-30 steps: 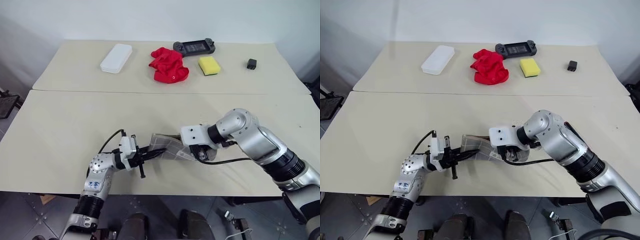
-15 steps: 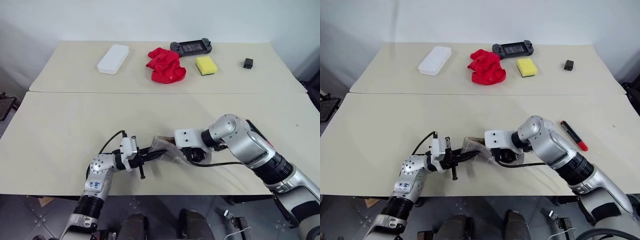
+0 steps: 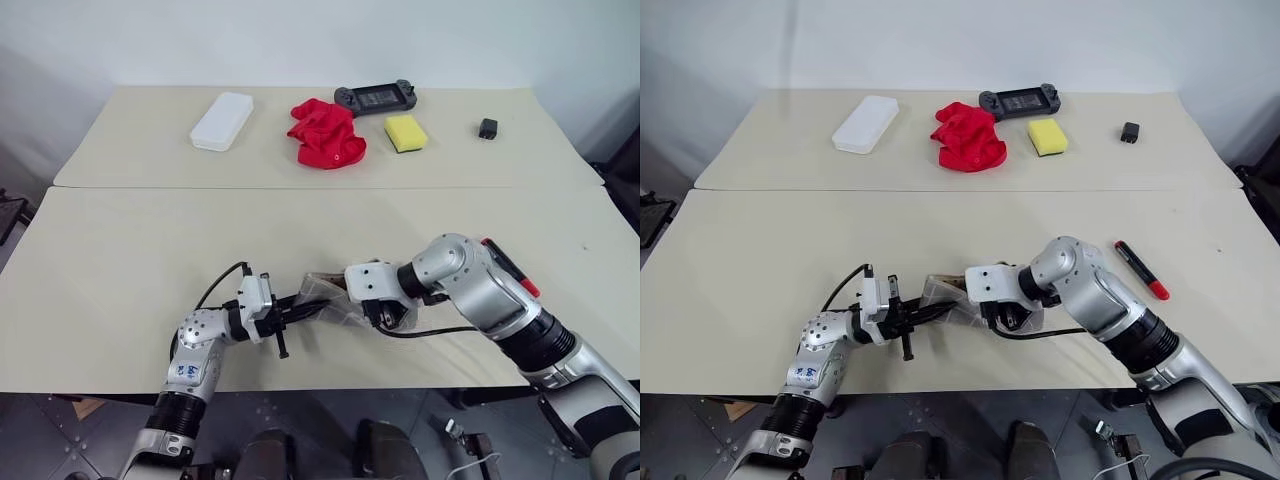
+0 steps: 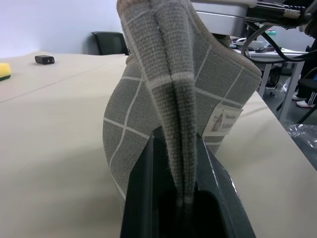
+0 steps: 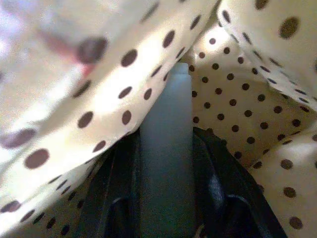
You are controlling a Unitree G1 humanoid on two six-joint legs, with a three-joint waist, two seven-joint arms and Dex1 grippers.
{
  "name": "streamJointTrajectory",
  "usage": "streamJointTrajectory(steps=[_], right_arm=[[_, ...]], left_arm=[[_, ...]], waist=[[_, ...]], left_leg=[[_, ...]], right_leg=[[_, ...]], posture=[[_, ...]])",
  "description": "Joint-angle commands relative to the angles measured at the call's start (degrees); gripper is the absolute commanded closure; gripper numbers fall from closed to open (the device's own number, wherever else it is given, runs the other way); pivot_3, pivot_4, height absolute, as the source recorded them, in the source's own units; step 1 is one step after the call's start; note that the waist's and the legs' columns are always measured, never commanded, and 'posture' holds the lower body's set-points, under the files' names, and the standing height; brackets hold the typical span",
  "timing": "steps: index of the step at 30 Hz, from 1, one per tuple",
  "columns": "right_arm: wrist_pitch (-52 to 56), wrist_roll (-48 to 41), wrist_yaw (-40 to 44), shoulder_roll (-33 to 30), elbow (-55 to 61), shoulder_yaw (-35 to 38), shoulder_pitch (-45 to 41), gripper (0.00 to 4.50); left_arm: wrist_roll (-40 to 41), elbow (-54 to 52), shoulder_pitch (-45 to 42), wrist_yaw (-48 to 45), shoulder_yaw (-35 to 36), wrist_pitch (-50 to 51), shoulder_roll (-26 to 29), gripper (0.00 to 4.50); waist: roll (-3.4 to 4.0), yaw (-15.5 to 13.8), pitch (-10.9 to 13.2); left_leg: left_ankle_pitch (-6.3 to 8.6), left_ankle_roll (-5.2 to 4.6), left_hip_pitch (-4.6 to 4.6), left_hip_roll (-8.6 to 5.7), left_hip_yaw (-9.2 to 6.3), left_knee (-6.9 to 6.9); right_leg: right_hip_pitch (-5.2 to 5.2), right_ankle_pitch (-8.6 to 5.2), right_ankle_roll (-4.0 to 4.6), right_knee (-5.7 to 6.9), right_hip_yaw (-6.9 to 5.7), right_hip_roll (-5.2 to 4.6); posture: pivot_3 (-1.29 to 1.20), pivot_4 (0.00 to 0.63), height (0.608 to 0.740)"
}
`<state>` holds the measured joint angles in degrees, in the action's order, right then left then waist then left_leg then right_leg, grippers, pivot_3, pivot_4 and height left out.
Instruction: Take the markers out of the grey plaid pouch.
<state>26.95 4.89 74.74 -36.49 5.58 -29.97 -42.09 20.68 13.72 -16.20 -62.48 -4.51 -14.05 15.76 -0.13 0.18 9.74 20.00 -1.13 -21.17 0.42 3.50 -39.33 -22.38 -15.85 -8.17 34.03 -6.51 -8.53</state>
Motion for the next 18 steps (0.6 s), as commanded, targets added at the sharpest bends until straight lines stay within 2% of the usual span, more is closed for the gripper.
streamJointTrajectory(steps=[1,6,11,18], right_arm=[[-8.9,-7.0,0.9,0.8,-0.5,7.0,1.3,3.42],[-16.6,-14.7,6.1,-1.2,-1.4,13.5,3.5,3.42],[-20.8,-19.4,7.1,-0.6,-4.2,18.1,4.4,3.42],[-16.6,-24.3,6.4,-0.8,-12.0,23.1,5.1,3.42]], left_arm=[[0.2,-2.0,0.6,0.3,0.0,-0.9,-0.1,4.50],[0.3,-2.3,1.2,0.5,0.2,-0.9,0.4,4.50],[0.4,-3.0,1.5,0.9,-0.1,-0.7,0.5,4.50],[0.2,-3.3,2.2,0.5,-0.6,-0.9,1.2,4.50]], waist=[[0.00,0.0,0.0],[-0.01,-0.2,0.0],[-0.01,-0.1,0.0],[0.00,-0.1,0.0]], left_leg=[[0.00,0.00,-0.03,-0.01,0.00,0.00],[0.00,0.00,-0.12,-0.05,0.07,0.02],[0.00,-0.01,-0.13,-0.05,0.12,0.02],[0.00,-0.01,-0.12,-0.01,0.11,0.02]], right_leg=[[-0.02,0.00,0.00,0.00,0.00,0.00],[-0.05,0.00,0.00,-0.06,-0.03,-0.01],[-0.06,0.00,0.00,-0.06,-0.03,0.00],[-0.06,0.00,0.00,-0.06,-0.04,0.00]], posture=[[0.00,0.150,0.740],[0.00,0.150,0.740],[0.00,0.150,0.740],[0.00,0.150,0.740]])
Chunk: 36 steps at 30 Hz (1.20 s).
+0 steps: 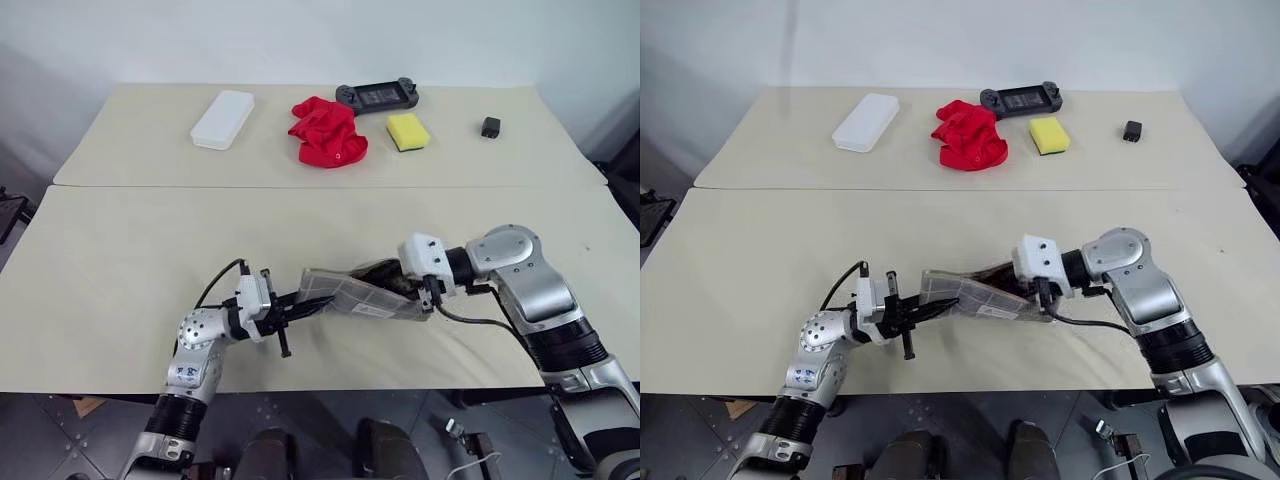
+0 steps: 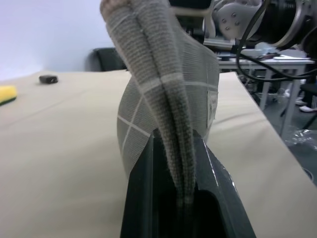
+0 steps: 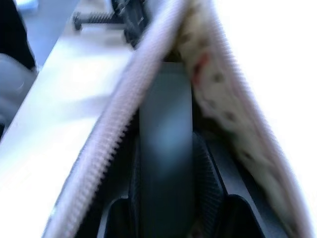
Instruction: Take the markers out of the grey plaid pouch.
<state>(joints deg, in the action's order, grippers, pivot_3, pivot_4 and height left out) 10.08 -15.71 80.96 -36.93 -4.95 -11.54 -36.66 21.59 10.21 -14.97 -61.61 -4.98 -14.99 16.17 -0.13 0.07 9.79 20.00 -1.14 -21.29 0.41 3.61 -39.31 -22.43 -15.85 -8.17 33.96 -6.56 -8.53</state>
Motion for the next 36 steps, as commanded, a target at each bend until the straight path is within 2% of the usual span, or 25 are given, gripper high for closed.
streamJointTrajectory(steps=[1,7,10,13,16,19,22,24,25,29,32,36], right_arm=[[-1.4,-3.3,0.2,-0.7,-2.5,4.9,-0.1,3.42],[-1.7,-9.5,2.3,-0.6,-1.5,8.5,1.3,3.42],[3.8,-16.6,3.3,-1.9,3.6,11.9,3.1,3.42],[2.0,-19.1,3.3,-1.7,10.1,13.5,4.6,3.42],[9.6,-25.5,-2.7,-1.6,17.2,15.7,4.5,3.42],[16.5,-29.9,-7.7,-3.4,19.0,19.2,4.3,3.42],[22.4,-28.7,-11.0,-11.0,10.6,25.1,3.4,3.42],[24.0,-27.7,-11.1,-14.3,7.3,26.3,4.9,3.42],[24.0,-27.4,-10.5,-15.3,6.3,26.4,5.7,3.42],[20.9,-15.0,-12.3,-22.0,-2.8,22.3,12.4,3.42],[21.5,-11.0,-14.5,-23.6,-5.6,20.9,15.1,3.42],[24.8,-8.0,-19.0,-22.4,-4.7,20.0,16.8,3.42]], left_arm=[[-0.6,0.2,1.0,-0.3,-0.2,0.1,0.8,4.50],[-0.6,-0.1,1.2,0.1,-0.1,0.3,1.1,4.50],[-0.2,-0.5,1.6,0.3,0.1,0.8,1.2,4.50],[0.3,-0.9,2.0,0.3,0.4,1.6,1.5,4.50],[1.4,-2.0,2.2,0.5,0.6,4.2,1.8,4.50],[1.7,-2.7,2.3,0.4,0.6,4.9,1.8,4.50],[2.0,-2.9,2.2,-0.3,0.9,3.7,1.4,4.50],[1.5,-2.6,1.8,-0.4,1.3,0.7,0.9,4.50],[1.2,-2.4,1.6,-0.4,1.4,-0.9,0.7,4.50],[-1.1,-0.3,-0.8,-0.1,1.4,-8.7,-0.7,4.50],[-2.2,2.0,-1.7,-0.2,0.8,-13.2,-2.0,4.50],[-3.1,4.3,-1.9,-0.6,-0.2,-16.3,-2.8,4.50]], waist=[[0.00,0.0,0.0],[0.00,-0.1,0.0],[0.02,-0.1,0.0],[0.06,-0.1,0.0],[0.08,-0.1,0.0],[0.08,-0.1,0.0],[0.09,-0.8,0.1],[0.09,-1.4,0.1],[0.09,-1.5,0.1],[0.09,-1.6,0.1],[0.11,-1.5,0.1],[0.18,-1.1,0.1]], left_leg=[[0.00,0.00,0.00,0.00,0.00,0.00],[0.00,0.00,0.00,-0.01,-0.01,0.00],[0.00,0.00,-0.01,0.00,-0.03,0.00],[0.00,0.00,-0.01,0.22,-0.07,0.00],[0.00,0.00,0.00,0.27,-0.13,0.00],[0.01,0.01,0.02,0.29,-0.24,0.00],[0.02,-0.03,0.00,0.24,-0.24,0.00],[0.04,-0.06,-0.01,0.22,-0.22,0.00],[0.05,-0.08,-0.01,0.23,-0.19,0.00],[0.06,-0.06,-0.03,0.17,0.23,0.06],[0.05,-0.07,-0.04,0.09,0.33,0.06],[0.04,-0.05,-0.01,0.04,0.32,0.06]], right_leg=[[0.00,0.00,0.00,0.00,0.01,0.00],[0.01,0.00,0.00,-0.01,0.00,-0.01],[0.01,0.00,0.00,0.00,0.00,-0.01],[0.00,0.00,0.00,-0.01,0.01,-0.01],[-0.01,0.00,0.00,0.00,0.02,0.00],[-0.01,0.00,0.01,0.01,0.03,-0.01],[0.00,0.01,0.02,0.00,0.04,-0.07],[0.00,0.02,0.02,-0.06,0.05,-0.09],[0.00,0.02,0.02,-0.08,0.05,-0.09],[-0.01,0.02,0.03,-0.12,-0.01,-0.03],[-0.01,0.03,0.02,-0.11,0.01,-0.05],[-0.06,0.03,0.02,-0.09,0.02,-0.01]], posture=[[0.00,0.150,0.740],[0.00,0.150,0.740],[0.00,0.150,0.740],[0.00,0.150,0.740],[0.00,0.150,0.740],[0.00,0.150,0.740],[0.00,0.150,0.740],[0.00,0.150,0.740],[0.00,0.150,0.740],[0.00,0.150,0.740],[0.00,0.150,0.740],[0.00,0.150,0.740]])
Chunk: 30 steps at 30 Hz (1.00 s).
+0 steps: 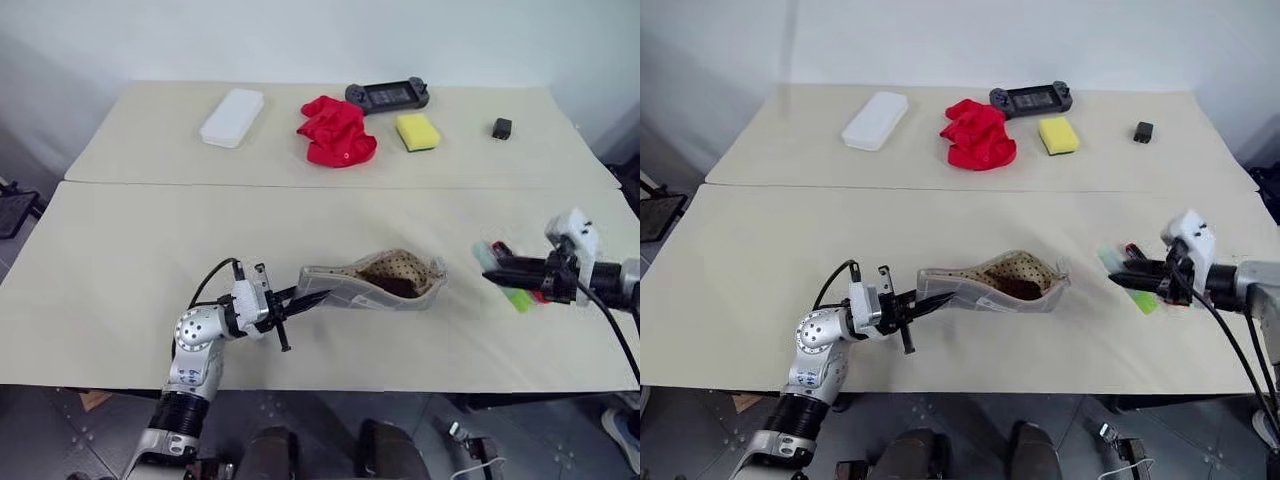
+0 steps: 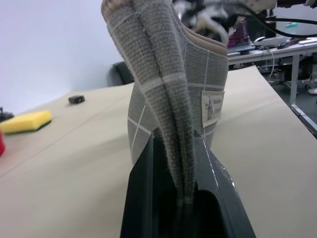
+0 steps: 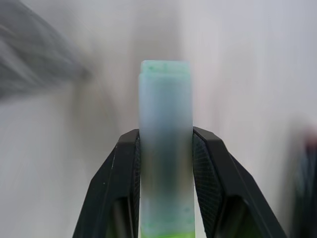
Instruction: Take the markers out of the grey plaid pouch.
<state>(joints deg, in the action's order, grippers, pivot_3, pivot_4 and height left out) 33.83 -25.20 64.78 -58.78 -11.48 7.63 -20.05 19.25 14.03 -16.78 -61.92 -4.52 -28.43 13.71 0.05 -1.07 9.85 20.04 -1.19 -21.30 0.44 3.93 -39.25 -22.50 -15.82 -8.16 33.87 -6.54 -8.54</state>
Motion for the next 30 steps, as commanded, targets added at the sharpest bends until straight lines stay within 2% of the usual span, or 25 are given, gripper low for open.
streamJointTrajectory(steps=[1,6,7,12,14,15,17,20,23,27,30], right_arm=[[0.9,2.0,-3.7,0.1,2.1,0.7,0.5,3.42],[0.9,4.1,-8.6,3.1,4.5,0.8,2.9,3.42],[-3.5,4.8,-8.3,3.8,5.0,1.3,3.5,3.07],[-6.4,5.3,-8.4,4.2,4.7,2.6,4.2,1.54],[-11.0,3.0,-4.3,4.6,4.9,4.3,4.8,0.89],[-13.0,1.6,-2.2,5.1,5.3,5.2,5.2,0.51],[-18.4,-3.1,1.6,8.4,6.6,8.6,5.2,0.04],[-26.4,-9.6,8.5,14.4,9.9,11.8,5.9,0.04],[-26.6,-10.9,9.5,17.1,12.2,10.4,6.8,0.04],[-30.2,-11.1,10.1,21.9,15.0,8.2,8.9,0.04],[-34.0,-9.1,12.3,24.5,14.9,5.0,11.2,0.04]], left_arm=[[-0.9,1.0,-0.2,-0.3,-0.9,-3.3,-0.3,4.50],[-0.9,1.5,0.3,0.1,-1.5,-2.8,0.0,4.50],[-0.4,1.0,0.5,0.2,-1.2,-1.6,0.3,4.50],[3.2,-1.7,1.1,-0.1,0.3,3.8,1.9,4.50],[5.5,-3.7,1.9,0.3,1.6,7.7,3.1,4.50],[7.3,-5.4,2.3,1.5,2.6,10.9,3.5,4.50],[13.8,-10.3,3.9,5.7,6.0,21.8,5.6,4.50],[29.1,-17.8,9.4,16.0,14.5,42.9,10.8,4.50],[40.1,-23.2,13.6,28.6,23.2,53.1,11.8,4.50],[53.8,-25.7,17.5,49.0,34.5,60.2,10.2,4.50],[62.9,-29.1,21.6,59.4,41.7,59.3,6.9,4.50]], waist=[[0.00,0.0,0.0],[0.00,-0.3,0.0],[0.00,-0.4,0.0],[0.00,-0.3,0.0],[0.00,-0.3,0.0],[0.00,-0.3,0.0],[-0.04,-0.3,0.0],[-0.11,0.4,0.1],[-0.06,1.0,0.1],[-0.10,0.7,0.1],[-0.11,0.6,0.1]], left_leg=[[-0.01,0.01,0.00,0.04,0.00,0.00],[-0.01,0.01,0.00,0.04,-0.02,-0.01],[-0.01,0.01,0.00,0.06,-0.03,-0.01],[-0.01,0.01,-0.02,0.07,-0.02,-0.01],[-0.01,0.01,-0.01,0.08,-0.03,-0.01],[-0.01,0.01,0.00,0.08,-0.03,-0.01],[-0.01,0.01,0.01,0.15,-0.05,-0.01],[0.00,0.03,0.07,0.37,-0.36,0.01],[0.00,0.03,0.10,0.41,-0.48,0.05],[0.00,0.01,0.10,0.30,-0.68,0.01],[0.02,0.05,0.11,0.29,-0.73,0.01]], right_leg=[[0.00,0.00,0.00,0.00,-0.01,0.02],[0.01,0.00,0.00,-0.01,-0.01,0.01],[0.02,0.00,0.00,-0.01,-0.01,0.00],[0.03,0.00,-0.01,-0.02,-0.01,0.01],[0.02,0.00,0.00,-0.01,-0.01,0.01],[0.03,0.00,0.00,-0.01,-0.01,0.03],[0.04,0.00,-0.01,0.00,-0.01,0.03],[0.06,0.00,0.00,0.00,0.06,0.11],[0.07,0.00,0.00,0.02,0.10,0.06],[0.17,0.01,-0.01,0.01,0.13,-0.01],[0.17,0.01,-0.01,0.02,0.15,0.00]], posture=[[0.00,0.150,0.740],[0.00,0.150,0.740],[0.00,0.150,0.740],[0.00,0.150,0.740],[0.00,0.150,0.740],[0.00,0.150,0.740],[0.00,0.150,0.740],[0.00,0.150,0.740],[0.00,0.150,0.740],[0.00,0.150,0.740],[0.00,0.150,0.740]])
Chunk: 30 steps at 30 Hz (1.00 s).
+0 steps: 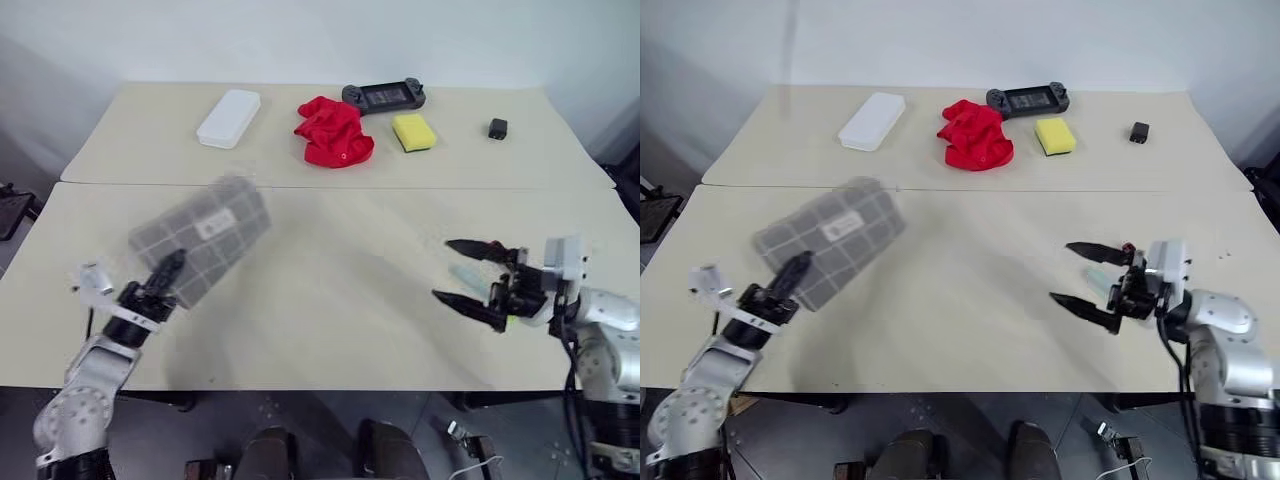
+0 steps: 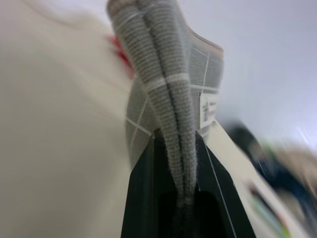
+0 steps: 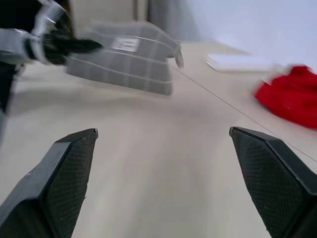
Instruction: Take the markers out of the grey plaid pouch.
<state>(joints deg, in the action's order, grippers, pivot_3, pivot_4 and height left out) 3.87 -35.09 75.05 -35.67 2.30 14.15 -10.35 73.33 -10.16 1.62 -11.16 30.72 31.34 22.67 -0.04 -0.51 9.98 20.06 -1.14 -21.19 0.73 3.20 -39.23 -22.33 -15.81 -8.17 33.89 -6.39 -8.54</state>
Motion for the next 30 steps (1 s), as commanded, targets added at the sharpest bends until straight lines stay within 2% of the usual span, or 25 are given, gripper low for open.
streamJointTrajectory(steps=[1,4,6,9,12,16,17,21,22,24,26,30], right_arm=[[-5.5,1.4,2.2,2.2,0.3,-2.2,1.6,0.04],[-7.3,2.2,2.2,3.3,-2.0,-2.9,0.6,0.04],[-7.6,2.3,2.3,3.3,-3.5,-3.4,-0.4,0.04],[-10.1,3.2,5.8,2.1,-7.0,-4.5,-2.2,0.00],[-9.5,2.5,6.7,1.5,-7.9,-4.3,-2.7,0.00],[-10.0,3.0,8.0,0.6,-11.2,-3.9,-4.7,0.00],[-10.2,3.0,8.1,0.7,-11.6,-3.9,-4.9,0.00],[-12.1,4.1,9.3,-0.2,-14.6,-3.9,-6.6,0.00],[-13.3,4.8,9.8,-0.8,-17.2,-3.7,-8.1,0.00],[-13.8,5.4,10.0,-1.7,-20.7,-3.3,-10.5,0.00],[-13.9,5.6,11.7,-2.5,-21.0,-4.2,-10.6,0.00],[-13.8,5.1,13.0,-3.3,-20.2,-4.4,-9.8,0.00]], left_arm=[[11.4,-6.1,4.1,12.1,8.5,-1.7,-3.6,4.50],[16.4,-7.0,5.9,18.8,11.9,-3.3,-6.0,4.50],[19.4,-6.7,8.5,21.5,11.6,-0.4,-4.9,4.50],[22.1,-7.0,9.4,24.2,11.4,1.0,-2.9,3.74],[21.0,-6.6,8.9,25.7,12.4,0.5,-0.5,2.86],[11.5,-3.4,14.1,20.7,14.4,3.2,9.6,1.71],[9.8,-1.4,15.5,21.9,14.5,4.3,11.5,1.38],[-4.7,2.6,22.0,10.4,13.7,2.8,19.3,0.21],[-12.0,3.9,25.3,4.5,11.2,0.7,23.4,0.02],[-22.8,8.8,28.5,-5.1,7.7,-5.5,27.5,0.02],[-25.8,12.3,27.5,-12.3,8.0,-10.7,27.2,0.02],[-34.4,12.7,28.6,-29.9,7.8,-27.2,26.1,0.02]], waist=[[-0.02,0.1,0.0],[-0.02,0.2,0.0],[-0.02,0.1,0.0],[-0.02,0.2,0.0],[-0.02,0.0,0.0],[-0.02,0.6,0.0],[0.01,0.7,0.0],[0.03,0.9,0.0],[0.03,0.9,0.0],[0.05,1.1,0.0],[0.24,0.7,0.0],[0.20,0.6,0.0]], left_leg=[[0.02,0.03,0.00,0.00,0.01,0.00],[0.03,0.02,0.03,-0.02,0.08,-0.01],[0.01,0.04,0.07,-0.03,0.09,-0.03],[0.02,0.04,0.11,-0.04,0.15,-0.02],[0.02,0.04,0.09,-0.04,0.14,-0.02],[0.03,0.06,0.08,-0.04,0.23,0.00],[0.04,0.08,0.09,-0.10,0.27,0.00],[0.11,0.20,0.16,-0.04,0.49,0.11],[0.12,0.23,0.14,-0.01,0.55,0.11],[0.15,0.28,0.12,0.02,0.79,0.09],[0.16,0.30,0.12,0.06,1.18,0.13],[0.30,0.52,0.03,0.31,1.10,0.17]], right_leg=[[0.00,0.00,0.00,-0.01,0.00,0.01],[0.00,0.00,0.00,-0.01,0.08,0.00],[0.01,0.00,0.01,0.03,0.07,0.01],[0.01,-0.01,0.03,0.04,0.12,0.02],[-0.01,-0.02,0.05,0.03,0.11,0.04],[-0.06,-0.04,0.09,0.04,0.13,0.12],[-0.07,-0.06,0.12,0.03,0.13,0.17],[-0.18,-0.12,0.24,0.05,0.21,0.32],[-0.22,-0.14,0.27,0.04,0.21,0.39],[-0.27,-0.17,0.33,0.06,0.22,0.46],[-0.34,-0.19,0.37,0.04,0.24,0.47],[-0.50,-0.30,0.57,0.15,0.11,0.53]], posture=[[0.00,0.150,0.740],[0.00,0.150,0.740],[0.00,0.150,0.740],[0.00,0.150,0.740],[0.00,0.150,0.740],[0.00,0.150,0.740],[0.00,0.150,0.740],[0.00,0.150,0.740],[0.00,0.150,0.740],[0.00,0.150,0.740],[0.00,0.150,0.740],[0.00,0.150,0.740]])
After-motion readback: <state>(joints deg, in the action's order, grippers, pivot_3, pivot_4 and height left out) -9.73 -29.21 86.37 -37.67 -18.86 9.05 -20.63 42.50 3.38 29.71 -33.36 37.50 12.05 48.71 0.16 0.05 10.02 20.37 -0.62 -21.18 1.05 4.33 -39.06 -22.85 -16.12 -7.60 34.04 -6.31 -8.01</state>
